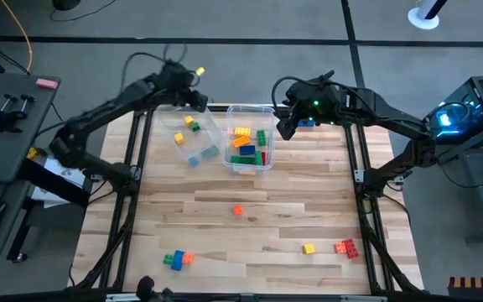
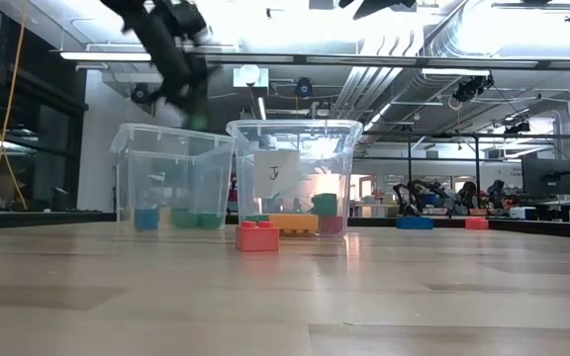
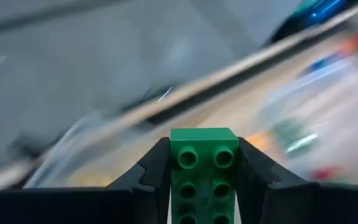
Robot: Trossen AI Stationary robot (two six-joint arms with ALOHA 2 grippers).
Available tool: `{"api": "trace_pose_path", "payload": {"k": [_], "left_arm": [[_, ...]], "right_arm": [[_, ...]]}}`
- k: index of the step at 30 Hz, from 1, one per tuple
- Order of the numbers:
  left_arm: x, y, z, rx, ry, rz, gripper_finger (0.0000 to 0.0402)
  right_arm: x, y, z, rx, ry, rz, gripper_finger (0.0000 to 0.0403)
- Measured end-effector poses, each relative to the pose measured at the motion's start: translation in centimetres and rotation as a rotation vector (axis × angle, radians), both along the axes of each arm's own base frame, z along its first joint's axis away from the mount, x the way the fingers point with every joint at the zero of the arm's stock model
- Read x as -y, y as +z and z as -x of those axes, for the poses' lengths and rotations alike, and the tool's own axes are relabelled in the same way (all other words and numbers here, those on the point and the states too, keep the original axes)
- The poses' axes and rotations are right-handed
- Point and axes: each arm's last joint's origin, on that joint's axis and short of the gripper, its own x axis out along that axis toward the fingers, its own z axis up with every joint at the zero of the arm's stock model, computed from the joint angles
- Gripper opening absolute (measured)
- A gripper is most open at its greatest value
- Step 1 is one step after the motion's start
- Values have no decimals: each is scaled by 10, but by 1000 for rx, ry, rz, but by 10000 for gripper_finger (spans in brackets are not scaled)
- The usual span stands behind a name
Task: Sort blocks by size
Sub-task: Put the green big game piece into the right transparent bin, then put the yellow blocks into the left transparent bin
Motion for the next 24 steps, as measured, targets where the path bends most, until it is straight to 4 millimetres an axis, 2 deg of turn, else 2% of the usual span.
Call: {"api": "trace_pose_path", "payload": {"k": [3,6,10,15,17,20,24], "left_arm": [[25,29,-5,228,-87,-95,95],[52,32,-23,381,-177,-134,95],[93,13,-62,534,-331,-126,95],[136,-34,-113,587,-450,-135,95],[143,-45,-126,571,-479,-186,100],[138,-47,-138,510,-456,-277,151],[123,-29,-142,421,-430,-370,235]], "right_arm": [[0,6,4,33,-8,24,218],[0,11,8,59,-29,46,218],[-1,16,15,75,-48,63,218],[-1,18,18,81,-62,72,218],[-2,18,19,87,-66,67,218],[-2,18,20,90,-70,58,218],[-2,18,22,82,-73,48,218]]}}
